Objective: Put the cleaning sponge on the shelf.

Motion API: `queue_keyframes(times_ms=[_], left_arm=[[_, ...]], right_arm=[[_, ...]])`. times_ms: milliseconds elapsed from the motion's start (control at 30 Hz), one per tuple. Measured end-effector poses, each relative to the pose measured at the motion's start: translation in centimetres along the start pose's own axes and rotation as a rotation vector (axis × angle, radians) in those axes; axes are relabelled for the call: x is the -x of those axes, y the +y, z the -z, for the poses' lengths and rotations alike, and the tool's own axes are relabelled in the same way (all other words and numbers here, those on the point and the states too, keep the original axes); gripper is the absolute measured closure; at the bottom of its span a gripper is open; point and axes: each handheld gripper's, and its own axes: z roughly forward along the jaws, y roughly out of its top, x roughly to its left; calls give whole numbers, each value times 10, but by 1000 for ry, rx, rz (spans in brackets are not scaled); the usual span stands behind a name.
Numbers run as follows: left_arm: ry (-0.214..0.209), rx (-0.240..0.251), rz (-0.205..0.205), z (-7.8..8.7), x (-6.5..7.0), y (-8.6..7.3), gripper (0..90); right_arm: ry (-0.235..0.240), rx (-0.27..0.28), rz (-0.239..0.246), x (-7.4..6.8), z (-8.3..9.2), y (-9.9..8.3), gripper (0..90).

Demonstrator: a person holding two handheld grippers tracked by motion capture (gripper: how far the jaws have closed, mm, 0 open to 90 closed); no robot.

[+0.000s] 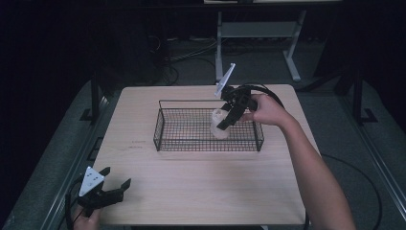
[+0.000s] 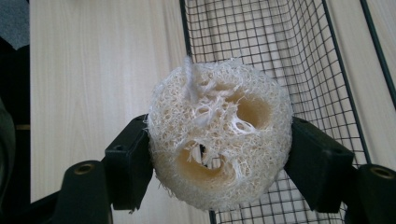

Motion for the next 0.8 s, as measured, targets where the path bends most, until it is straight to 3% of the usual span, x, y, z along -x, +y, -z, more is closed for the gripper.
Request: queue_keyframes(times_ms=[800], left_arm=[[5,-1,-3,1,-1,-1,137]], right_arm=[[-4,-10,-91,41,-25,-11,287]])
